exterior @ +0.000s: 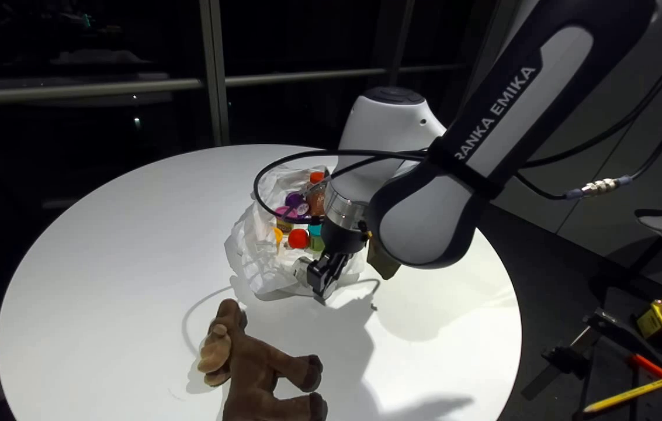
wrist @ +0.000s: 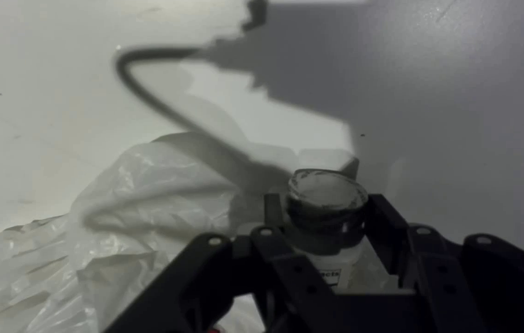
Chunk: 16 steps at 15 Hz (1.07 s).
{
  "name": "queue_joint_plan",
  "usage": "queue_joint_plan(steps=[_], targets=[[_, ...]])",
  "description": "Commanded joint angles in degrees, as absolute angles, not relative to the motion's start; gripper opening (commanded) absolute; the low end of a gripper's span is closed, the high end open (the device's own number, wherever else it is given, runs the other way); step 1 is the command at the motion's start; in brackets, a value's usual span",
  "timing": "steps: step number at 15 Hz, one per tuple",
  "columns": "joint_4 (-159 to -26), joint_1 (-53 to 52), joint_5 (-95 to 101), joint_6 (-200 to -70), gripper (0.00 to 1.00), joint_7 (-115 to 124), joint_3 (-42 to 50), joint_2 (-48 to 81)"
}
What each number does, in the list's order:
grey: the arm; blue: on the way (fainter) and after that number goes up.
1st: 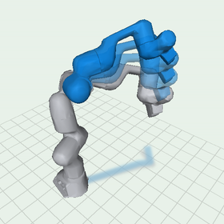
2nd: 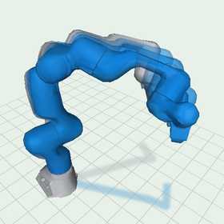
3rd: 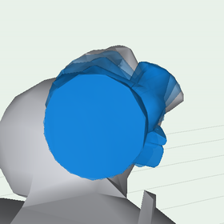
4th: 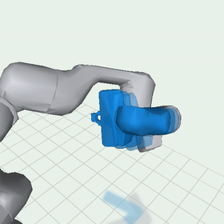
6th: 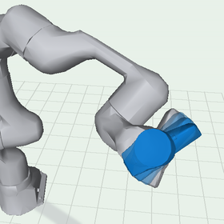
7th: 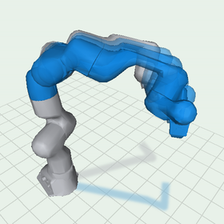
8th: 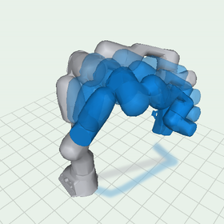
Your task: Pick up all the objects surrounding the plastic and arrange them on the plastic
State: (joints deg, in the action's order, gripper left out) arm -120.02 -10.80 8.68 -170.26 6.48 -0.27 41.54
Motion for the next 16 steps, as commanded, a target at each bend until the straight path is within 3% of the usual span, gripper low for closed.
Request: queue_joint_plan(steps=[1,6,16], targets=[[-120.0,-10.2,7.0,-170.1,0.19,4.6,-1.3,40.6],[-119.6,-9.6,6.7,-167.1,0.18,3.9,-2.3,39.6],[-101.8,-12.2,8.8,-139.0,0.18,7.2,0.7,39.6]])
